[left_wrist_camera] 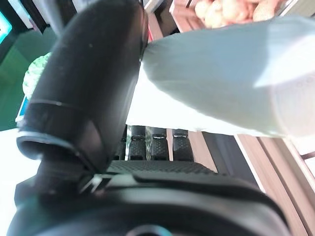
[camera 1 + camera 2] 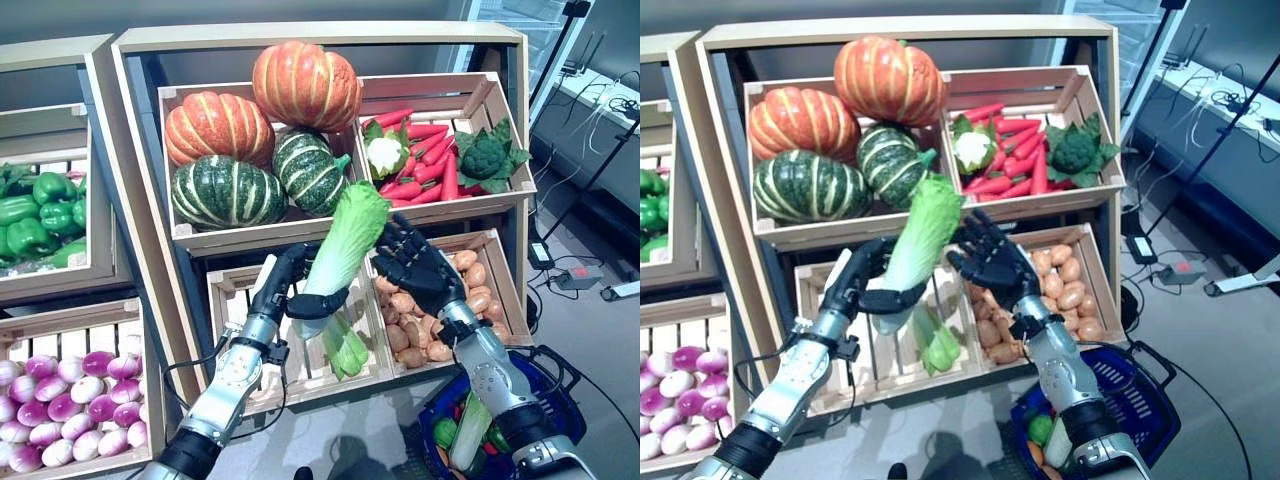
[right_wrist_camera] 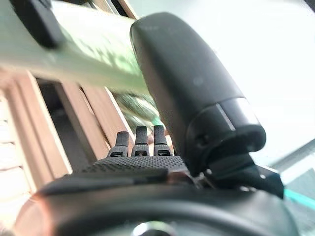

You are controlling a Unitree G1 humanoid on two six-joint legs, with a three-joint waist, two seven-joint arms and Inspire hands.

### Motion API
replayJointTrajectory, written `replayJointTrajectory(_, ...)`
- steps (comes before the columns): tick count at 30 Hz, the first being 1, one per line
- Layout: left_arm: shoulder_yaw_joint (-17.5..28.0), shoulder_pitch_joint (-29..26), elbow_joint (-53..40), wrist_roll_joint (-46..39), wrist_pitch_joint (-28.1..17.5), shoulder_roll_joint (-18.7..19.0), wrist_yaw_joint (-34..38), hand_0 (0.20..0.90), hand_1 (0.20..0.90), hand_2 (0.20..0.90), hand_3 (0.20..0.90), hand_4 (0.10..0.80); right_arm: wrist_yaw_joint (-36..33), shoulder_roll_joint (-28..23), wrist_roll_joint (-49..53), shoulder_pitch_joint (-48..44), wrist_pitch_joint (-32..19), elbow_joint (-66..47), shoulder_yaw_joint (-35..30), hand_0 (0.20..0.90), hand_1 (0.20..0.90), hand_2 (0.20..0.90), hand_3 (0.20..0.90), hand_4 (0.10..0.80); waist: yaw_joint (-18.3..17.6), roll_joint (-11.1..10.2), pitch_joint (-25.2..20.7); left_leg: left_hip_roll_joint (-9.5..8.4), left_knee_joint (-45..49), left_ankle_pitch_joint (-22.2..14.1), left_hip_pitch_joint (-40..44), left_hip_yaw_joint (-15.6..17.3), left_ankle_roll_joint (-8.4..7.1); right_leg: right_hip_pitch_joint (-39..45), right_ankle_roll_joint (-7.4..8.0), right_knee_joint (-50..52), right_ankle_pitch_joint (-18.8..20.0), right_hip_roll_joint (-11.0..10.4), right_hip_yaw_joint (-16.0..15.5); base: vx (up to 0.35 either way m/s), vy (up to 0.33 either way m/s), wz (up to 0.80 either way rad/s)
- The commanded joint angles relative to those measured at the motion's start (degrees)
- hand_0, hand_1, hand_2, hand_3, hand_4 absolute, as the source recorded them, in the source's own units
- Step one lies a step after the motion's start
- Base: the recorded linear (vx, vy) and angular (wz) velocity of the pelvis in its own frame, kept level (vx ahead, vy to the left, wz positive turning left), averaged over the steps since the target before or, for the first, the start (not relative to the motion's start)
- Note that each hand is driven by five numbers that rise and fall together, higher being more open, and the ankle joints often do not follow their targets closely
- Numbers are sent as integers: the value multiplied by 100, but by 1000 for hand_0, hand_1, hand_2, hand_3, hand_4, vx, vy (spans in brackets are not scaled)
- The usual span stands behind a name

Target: Put vegetables into the basket

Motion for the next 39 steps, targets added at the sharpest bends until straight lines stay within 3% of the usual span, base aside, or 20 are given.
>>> replayJointTrajectory(1, -131, -1080, -506, -48, -1006, 140, -74, 300, 300, 300, 300, 400, 525, -102, 417, -782, -322, -35, -70, 900, 900, 900, 900, 800, 121, -81, -515, -159, 6, -609, 208, 52, 102, -252, -254, 6, 306, -13, -71, -4, -2, 12)
replayJointTrajectory(25, -972, -1441, -540, -403, -756, 125, -554, 300, 300, 300, 300, 400, 458, 77, 1282, -2086, -792, 47, 72, 900, 900, 900, 900, 800, 183, -63, -542, -185, 6, -686, 302, 9, 127, -180, -240, 6, 256, -29, -18, 0, 0, 1)
replayJointTrajectory(38, -1237, -1433, -412, -450, -662, 75, -546, 300, 300, 300, 300, 400, 572, 96, 1475, -2377, -1351, 92, -5, 900, 900, 900, 900, 800, 221, -55, -518, -196, 6, -705, 320, -33, 142, -154, -253, 6, 228, -34, -17, 1, 0, 0)
replayJointTrajectory(39, -1236, -1411, -417, -460, -649, 82, -557, 300, 300, 300, 300, 400, 565, 84, 1394, -2366, -1379, 61, -16, 705, 705, 705, 705, 670, 221, -53, -524, -199, 6, -704, 322, -36, 143, -152, -250, 6, 229, -36, -15, 22, 0, 3)
